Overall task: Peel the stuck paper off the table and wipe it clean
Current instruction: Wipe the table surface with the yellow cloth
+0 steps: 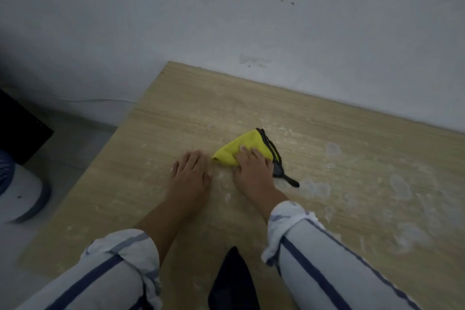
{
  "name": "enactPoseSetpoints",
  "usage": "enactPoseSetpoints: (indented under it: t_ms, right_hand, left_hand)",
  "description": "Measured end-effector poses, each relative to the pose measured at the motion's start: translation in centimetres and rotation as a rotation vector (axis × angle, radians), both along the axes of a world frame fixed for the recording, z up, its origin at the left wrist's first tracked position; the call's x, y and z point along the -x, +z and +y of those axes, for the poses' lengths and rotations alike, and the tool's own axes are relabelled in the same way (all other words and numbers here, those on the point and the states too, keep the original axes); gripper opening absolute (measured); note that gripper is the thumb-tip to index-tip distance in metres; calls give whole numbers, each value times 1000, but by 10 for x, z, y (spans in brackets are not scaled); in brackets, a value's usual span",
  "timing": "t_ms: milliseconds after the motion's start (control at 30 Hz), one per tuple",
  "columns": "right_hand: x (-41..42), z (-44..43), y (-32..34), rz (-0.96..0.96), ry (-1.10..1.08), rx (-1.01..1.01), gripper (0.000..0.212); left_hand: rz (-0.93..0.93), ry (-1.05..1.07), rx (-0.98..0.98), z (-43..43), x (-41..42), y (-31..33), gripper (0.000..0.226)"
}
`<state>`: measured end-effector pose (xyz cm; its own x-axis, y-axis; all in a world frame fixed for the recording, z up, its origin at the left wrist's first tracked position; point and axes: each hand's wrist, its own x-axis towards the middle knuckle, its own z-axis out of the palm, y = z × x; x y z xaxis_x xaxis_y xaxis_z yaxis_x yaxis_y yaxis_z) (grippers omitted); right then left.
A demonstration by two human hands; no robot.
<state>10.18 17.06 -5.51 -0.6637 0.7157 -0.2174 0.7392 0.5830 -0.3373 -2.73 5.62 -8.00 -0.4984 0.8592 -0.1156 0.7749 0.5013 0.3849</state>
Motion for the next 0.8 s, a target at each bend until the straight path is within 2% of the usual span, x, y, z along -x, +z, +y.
enactPoseSetpoints:
  t_ms: [133,200,267,333,433,567,633,733,800]
  right_hand:
    - [-16,-13,6,15,149,98,51]
    - [-32,-27,6,91,193,174,52]
    - [-52,-38,7,223,133,241,49]
    - [-75,-42,4,329,-44,155,46]
    - [-105,-45,-10,230,-227,22,46]
    - [-112,-51,-22,200,-217,-8,52]
    - [-108,-50,-23,180,-235,-18,48]
    - [-98,-51,-21,161,-224,-65,50]
    - [-91,-52,-20,161,-229,-75,50]
  left_hand:
    - [-138,42,-75,-4,-27,14,72]
    - [-154,21,-39,-3,-41,17,64]
    - [-137,18,11,-4,-55,16,49]
    - [-100,82,12,-4,-69,20,49]
    - [-37,67,-4,8,-92,26,49]
    - [70,-104,110,26,-112,16,63]
    - [120,-125,114,24,-112,7,61]
    - [124,-60,60,11,-104,0,54]
    - [106,93,16,-5,-86,-3,52]
